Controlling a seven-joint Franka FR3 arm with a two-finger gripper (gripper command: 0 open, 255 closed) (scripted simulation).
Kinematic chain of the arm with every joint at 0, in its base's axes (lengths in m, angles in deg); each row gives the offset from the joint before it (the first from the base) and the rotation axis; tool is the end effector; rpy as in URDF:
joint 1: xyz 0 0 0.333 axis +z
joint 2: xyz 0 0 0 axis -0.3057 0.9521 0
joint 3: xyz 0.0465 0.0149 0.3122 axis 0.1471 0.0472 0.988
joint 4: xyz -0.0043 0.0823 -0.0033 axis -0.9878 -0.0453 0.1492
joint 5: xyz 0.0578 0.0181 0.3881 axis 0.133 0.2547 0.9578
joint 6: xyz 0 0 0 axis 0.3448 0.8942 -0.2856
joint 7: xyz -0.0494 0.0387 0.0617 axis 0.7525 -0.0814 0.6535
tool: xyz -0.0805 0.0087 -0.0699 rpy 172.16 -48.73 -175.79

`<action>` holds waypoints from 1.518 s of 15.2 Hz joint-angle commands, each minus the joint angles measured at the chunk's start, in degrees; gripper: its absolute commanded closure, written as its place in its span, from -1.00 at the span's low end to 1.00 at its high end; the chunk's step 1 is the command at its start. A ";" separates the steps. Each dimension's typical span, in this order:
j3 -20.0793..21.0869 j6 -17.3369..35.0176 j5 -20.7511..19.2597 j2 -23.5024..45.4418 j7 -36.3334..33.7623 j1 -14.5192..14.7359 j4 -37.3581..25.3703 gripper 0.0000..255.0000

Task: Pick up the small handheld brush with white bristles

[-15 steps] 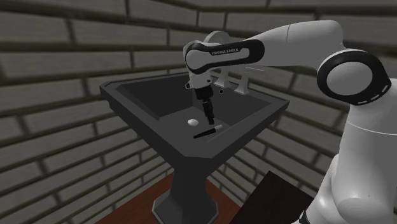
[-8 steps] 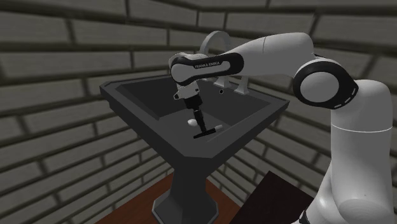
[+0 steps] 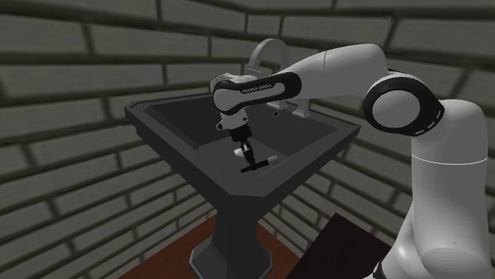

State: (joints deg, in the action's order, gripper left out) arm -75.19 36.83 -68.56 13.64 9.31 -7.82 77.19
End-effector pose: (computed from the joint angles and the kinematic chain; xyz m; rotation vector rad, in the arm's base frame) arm 0.6002 0.0962 0.3911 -2.7107 -1.2223 0.7912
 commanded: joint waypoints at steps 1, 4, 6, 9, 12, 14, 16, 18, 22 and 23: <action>0.00 0.03 0.00 0.00 0.00 0.00 0.03 1.00; 0.00 0.03 0.00 0.00 0.00 0.00 0.03 1.00; 0.00 0.03 0.00 -0.01 0.00 0.00 0.03 1.00; 0.01 -1.35 0.00 -0.32 0.05 0.03 -1.04 1.00; 0.01 -3.48 -0.02 -0.70 0.17 0.05 -2.79 1.00; 0.00 -4.92 -0.03 -0.91 0.26 0.07 -4.03 1.00; 0.00 -6.39 -0.05 -1.06 0.34 0.08 -5.34 1.00; -0.01 -7.88 -0.07 -1.16 0.43 0.10 -6.74 1.00; -0.02 -10.94 -0.11 -1.18 0.62 0.13 -9.79 1.00; -0.02 -11.06 -0.11 -1.18 0.62 0.13 -9.90 1.00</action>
State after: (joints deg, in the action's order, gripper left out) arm -75.21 26.27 -68.67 12.55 9.92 -7.70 67.67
